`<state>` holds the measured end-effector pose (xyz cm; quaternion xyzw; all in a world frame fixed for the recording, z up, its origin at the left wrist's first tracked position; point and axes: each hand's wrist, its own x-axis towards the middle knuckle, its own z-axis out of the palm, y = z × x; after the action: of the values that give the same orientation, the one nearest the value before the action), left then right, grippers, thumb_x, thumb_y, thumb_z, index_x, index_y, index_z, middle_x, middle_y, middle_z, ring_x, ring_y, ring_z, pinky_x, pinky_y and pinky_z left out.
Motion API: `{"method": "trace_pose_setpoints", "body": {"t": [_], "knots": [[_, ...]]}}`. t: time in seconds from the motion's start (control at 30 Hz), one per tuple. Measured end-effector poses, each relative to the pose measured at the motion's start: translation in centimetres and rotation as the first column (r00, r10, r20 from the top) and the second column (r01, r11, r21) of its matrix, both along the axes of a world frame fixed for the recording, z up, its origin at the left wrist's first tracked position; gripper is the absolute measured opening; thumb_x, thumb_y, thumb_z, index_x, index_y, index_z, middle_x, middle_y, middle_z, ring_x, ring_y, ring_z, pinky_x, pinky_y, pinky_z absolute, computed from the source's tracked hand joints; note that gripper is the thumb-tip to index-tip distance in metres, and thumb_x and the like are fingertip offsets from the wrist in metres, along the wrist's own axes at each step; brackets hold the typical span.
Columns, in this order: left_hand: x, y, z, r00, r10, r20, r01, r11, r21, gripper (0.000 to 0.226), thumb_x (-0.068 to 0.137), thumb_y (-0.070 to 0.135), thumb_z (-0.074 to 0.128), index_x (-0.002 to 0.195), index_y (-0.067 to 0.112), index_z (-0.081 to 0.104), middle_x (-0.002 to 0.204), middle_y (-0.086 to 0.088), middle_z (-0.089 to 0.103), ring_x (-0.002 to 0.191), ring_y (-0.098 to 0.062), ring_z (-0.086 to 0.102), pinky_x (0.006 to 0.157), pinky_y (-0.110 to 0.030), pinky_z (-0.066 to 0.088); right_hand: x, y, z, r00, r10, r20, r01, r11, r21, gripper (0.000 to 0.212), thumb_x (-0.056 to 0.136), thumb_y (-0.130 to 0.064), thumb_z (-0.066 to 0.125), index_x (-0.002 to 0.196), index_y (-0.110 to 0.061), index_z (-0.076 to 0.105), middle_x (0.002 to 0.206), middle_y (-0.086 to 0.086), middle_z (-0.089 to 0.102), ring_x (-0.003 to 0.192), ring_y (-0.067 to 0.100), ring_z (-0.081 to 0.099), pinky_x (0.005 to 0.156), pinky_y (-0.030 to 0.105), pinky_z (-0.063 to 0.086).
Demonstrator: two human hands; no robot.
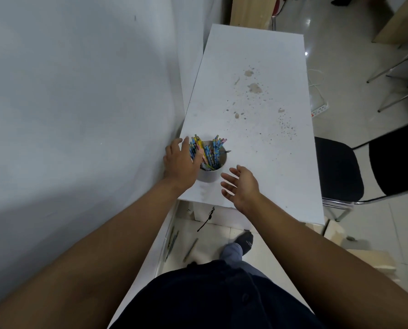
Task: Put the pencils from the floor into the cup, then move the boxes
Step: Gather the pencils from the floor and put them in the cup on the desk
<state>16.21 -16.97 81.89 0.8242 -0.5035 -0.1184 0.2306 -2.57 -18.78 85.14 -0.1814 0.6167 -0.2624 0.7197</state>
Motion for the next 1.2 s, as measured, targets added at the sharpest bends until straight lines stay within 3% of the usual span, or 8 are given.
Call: {"method": "trace_pose_setpoints", "body": {"t": [0.23,0.37,0.5,0.63,0.77,0.93,1.2], "knots": [[-1.3,6.6,-2.3,0.992,0.03,-0.122,-0.053,0.981,-0.187,0.054,0.095,0.052,0.052,0.132,0.015,0.061,0.133,-0.011,0.051,0.121,-0.033,0.048,0.098,-0.048,0.047,-2.4,5.2,0.0,0.997,0.024,-0.073,-0.029,0.997,-0.072,0.028,0.105,-0.031,0.054,0.126,-0.019,0.067,0.11,0.004,0.079,0.096,0.025,0.07,0.082,0.039,0.058],[-2.7,10.5,-3.4,0.98,-0.061,-0.187,0.018,0.975,-0.222,0.042,0.094,0.048,0.057,0.124,0.019,0.065,0.128,-0.005,0.052,0.12,-0.026,0.048,0.105,-0.045,0.045,-4.6,8.1,0.0,0.995,0.04,-0.089,-0.048,0.995,-0.093,0.027,0.104,-0.031,0.054,0.125,-0.021,0.068,0.11,0.004,0.079,0.095,0.025,0.069,0.086,0.039,0.059],[-4.0,14.1,-4.0,0.94,-0.114,-0.321,0.054,0.98,-0.19,0.038,0.092,0.048,0.061,0.122,0.025,0.066,0.129,0.004,0.05,0.125,-0.015,0.045,0.11,-0.033,0.039,-7.4,10.8,-0.3,0.993,0.067,-0.096,-0.076,0.992,-0.099,0.024,0.102,-0.029,0.06,0.121,-0.019,0.069,0.111,0.005,0.079,0.092,0.025,0.069,0.083,0.039,0.058],[-5.2,17.2,-3.8,0.882,-0.097,-0.462,0.049,0.992,-0.113,0.027,0.095,0.037,0.069,0.121,0.029,0.062,0.128,0.004,0.051,0.12,-0.01,0.052,0.104,-0.022,0.038,-10.1,13.8,-1.1,0.985,0.109,-0.134,-0.123,0.987,-0.099,0.021,0.103,-0.027,0.06,0.12,-0.018,0.069,0.114,0.006,0.078,0.093,0.025,0.069,0.083,0.04,0.058],[-7.9,21.7,-3.5,0.836,-0.006,-0.549,-0.027,0.998,-0.053,0.021,0.099,0.04,0.065,0.117,0.03,0.063,0.124,0.005,0.052,0.105,-0.006,0.06,0.09,-0.024,0.048,-13.3,17.9,-1.7,0.967,0.18,-0.182,-0.202,0.974,-0.107,0.019,0.102,-0.027,0.06,0.117,-0.02,0.069,0.113,0.005,0.078,0.093,0.024,0.069,0.083,0.04,0.059],[-12.9,29.3,-5.0,0.82,0.045,-0.571,-0.091,0.995,-0.051,0.019,0.1,0.032,0.066,0.116,0.021,0.066,0.122,0.001,0.051,0.099,0.003,0.059,0.094,-0.026,0.052,-17.7,24.3,-3.1,0.934,0.238,-0.267,-0.277,0.953,-0.123,0.018,0.102,-0.021,0.059,0.116,-0.02,0.07,0.109,0.005,0.078,0.088,0.022,0.068,0.076,0.036,0.058],[-15.0,38.0,-6.4,0.827,0.098,-0.553,-0.104,0.994,0.02,0.02,0.1,0.036,0.065,0.116,0.024,0.065,0.121,0.001,0.051,0.104,-0.009,0.061,0.092,-0.031,0.057,-20.0,30.8,-5.9,0.927,0.217,-0.306,-0.261,0.959,-0.109,0.022,0.095,-0.009,0.062,0.113,-0.019,0.07,0.106,0.004,0.078,0.083,0.021,0.067,0.075,0.037,0.055]]}}
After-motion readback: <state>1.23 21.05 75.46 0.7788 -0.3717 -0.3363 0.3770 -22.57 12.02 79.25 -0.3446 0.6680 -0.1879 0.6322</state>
